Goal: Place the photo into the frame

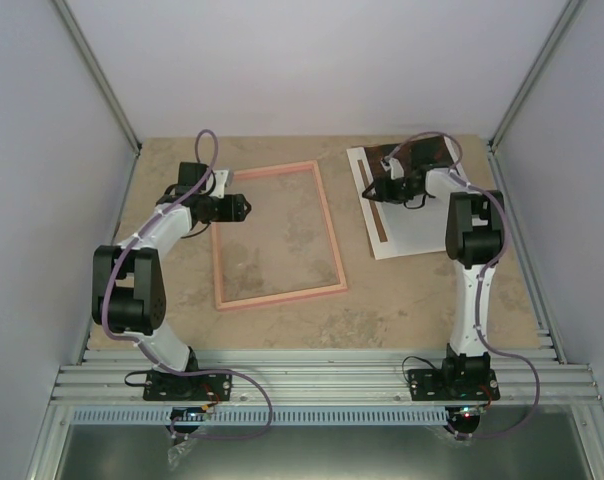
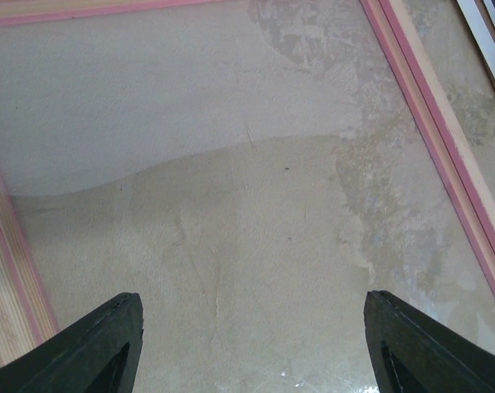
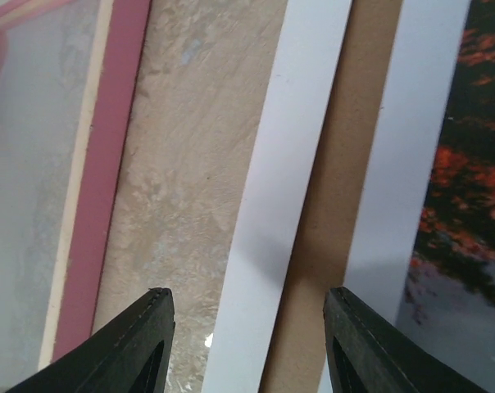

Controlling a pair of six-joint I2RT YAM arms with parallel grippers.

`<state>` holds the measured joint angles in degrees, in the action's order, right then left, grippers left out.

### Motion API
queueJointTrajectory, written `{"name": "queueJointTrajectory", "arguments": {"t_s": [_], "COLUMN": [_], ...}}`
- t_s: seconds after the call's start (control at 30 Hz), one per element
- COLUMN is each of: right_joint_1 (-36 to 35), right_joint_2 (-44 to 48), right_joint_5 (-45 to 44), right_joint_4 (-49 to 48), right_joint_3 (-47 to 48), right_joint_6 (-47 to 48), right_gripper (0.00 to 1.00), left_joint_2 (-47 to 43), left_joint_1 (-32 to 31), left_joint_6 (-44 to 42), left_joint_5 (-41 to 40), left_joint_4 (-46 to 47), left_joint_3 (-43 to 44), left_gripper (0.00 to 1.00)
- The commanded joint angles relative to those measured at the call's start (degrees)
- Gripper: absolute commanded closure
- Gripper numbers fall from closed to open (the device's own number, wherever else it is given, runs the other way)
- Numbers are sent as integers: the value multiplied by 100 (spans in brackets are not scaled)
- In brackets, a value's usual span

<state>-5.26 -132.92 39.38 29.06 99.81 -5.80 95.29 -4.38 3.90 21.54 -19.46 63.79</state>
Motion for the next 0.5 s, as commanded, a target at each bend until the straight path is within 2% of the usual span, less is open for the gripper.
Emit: {"name": "queueJointTrajectory", "arguments": {"t_s": [0.0, 0.33, 0.47], "right_joint_1": [-19, -83, -161], "right_joint_2": [-329, -444, -583], "right_joint_5": [739, 700, 1077], "right_joint_4": [-10, -5, -142], "right_joint_3": [93, 160, 112], "right_joint_6": [-214, -283, -553], "right_gripper": [48, 48, 48], "left_joint_2": [105, 189, 232], "left_joint_1": [-1, -6, -1], "left_joint_6": [-8, -27, -29], "left_joint_5": [22, 24, 25], "left_joint_4": [-90, -137, -156], "left_joint_3": [147, 199, 248], "left_gripper": [25, 25, 24]}}
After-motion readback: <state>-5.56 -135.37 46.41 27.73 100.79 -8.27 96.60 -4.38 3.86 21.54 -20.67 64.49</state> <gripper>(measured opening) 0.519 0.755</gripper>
